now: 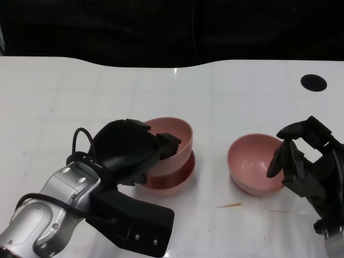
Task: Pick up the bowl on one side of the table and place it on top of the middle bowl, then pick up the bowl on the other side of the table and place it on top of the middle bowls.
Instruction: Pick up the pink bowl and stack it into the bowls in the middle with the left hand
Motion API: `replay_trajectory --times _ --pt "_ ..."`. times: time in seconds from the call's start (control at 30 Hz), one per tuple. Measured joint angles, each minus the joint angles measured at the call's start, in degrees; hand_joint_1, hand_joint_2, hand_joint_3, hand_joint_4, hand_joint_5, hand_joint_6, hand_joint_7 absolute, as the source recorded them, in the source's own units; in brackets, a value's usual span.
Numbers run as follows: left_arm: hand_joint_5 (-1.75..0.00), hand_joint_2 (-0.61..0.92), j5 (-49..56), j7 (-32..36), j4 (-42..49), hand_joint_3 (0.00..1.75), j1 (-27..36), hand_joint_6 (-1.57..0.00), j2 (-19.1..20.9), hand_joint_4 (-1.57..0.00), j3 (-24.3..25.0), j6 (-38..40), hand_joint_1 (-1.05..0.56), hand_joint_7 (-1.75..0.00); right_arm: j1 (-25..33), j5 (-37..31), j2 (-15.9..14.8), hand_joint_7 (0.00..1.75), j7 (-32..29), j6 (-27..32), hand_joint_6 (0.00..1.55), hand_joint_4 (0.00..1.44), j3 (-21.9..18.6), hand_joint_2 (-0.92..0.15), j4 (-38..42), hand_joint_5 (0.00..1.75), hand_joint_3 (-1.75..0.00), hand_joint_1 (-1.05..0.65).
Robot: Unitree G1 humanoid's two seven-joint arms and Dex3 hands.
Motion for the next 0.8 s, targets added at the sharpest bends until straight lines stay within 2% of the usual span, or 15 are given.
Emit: replay_trajectory --times 0.27,0.37,0.5,0.53,0.6,0.7,0.8 --pt "-1.75 0.89 0.22 4.95 5.81 0.0 -0.75 -0.66 -0.43 -0.64 -0.65 -2.67 -0.16 -1.41 -0.14 -0.14 -0.02 1.46 0.15 -0.11 0.77 0.85 -0.17 -0.6 0.36 1.73 -1.0 -0.1" --pt "-1.72 0.89 0.53 7.09 8.78 0.0 -1.47 -0.71 -0.76 -0.67 -1.26 -3.57 -0.24 -1.33 -0.15 -0.06 -0.03 1.46 0.58 -0.52 0.76 0.85 -0.23 -0.61 0.5 1.73 -1.0 -0.07" --pt "-1.72 0.91 1.07 7.63 10.37 0.01 -2.34 -0.71 -1.23 -0.67 -1.88 -3.69 -0.32 -1.32 -0.18 -0.07 -0.02 1.45 0.63 -0.95 0.77 0.86 -0.23 -0.61 0.54 1.72 -1.0 -0.08" --pt "-1.62 0.9 1.08 7.88 10.79 0.01 -2.49 -0.8 -1.33 -0.72 -2.07 -3.85 -0.27 -1.12 -0.19 -0.06 -0.03 1.45 0.63 -0.95 0.77 0.86 -0.25 -0.6 0.55 1.72 -1.0 -0.08" --pt "-1.54 0.9 1.16 8.77 11.97 0.0 -2.91 -0.88 -1.68 -0.77 -2.43 -4.21 -0.29 -0.95 -0.23 -0.09 -0.03 1.45 0.62 -1.0 0.77 0.85 -0.25 -0.6 0.64 1.73 -0.99 -0.08" --pt "-1.42 0.91 1.57 9.44 13.27 0.01 -3.86 -0.94 -2.34 -0.82 -2.83 -4.38 -0.34 -0.84 -0.31 -0.07 -0.03 1.45 0.62 -1.1 0.77 0.85 -0.29 -0.61 0.83 1.73 -0.99 -0.08" --pt "-1.41 0.92 1.55 9.42 13.57 0.02 -4.37 -0.94 -2.64 -0.83 -3.18 -4.35 -0.35 -0.83 -0.36 0.08 -0.03 1.44 0.63 -1.09 0.77 0.85 -0.31 -0.61 0.88 1.73 -0.98 -0.08"
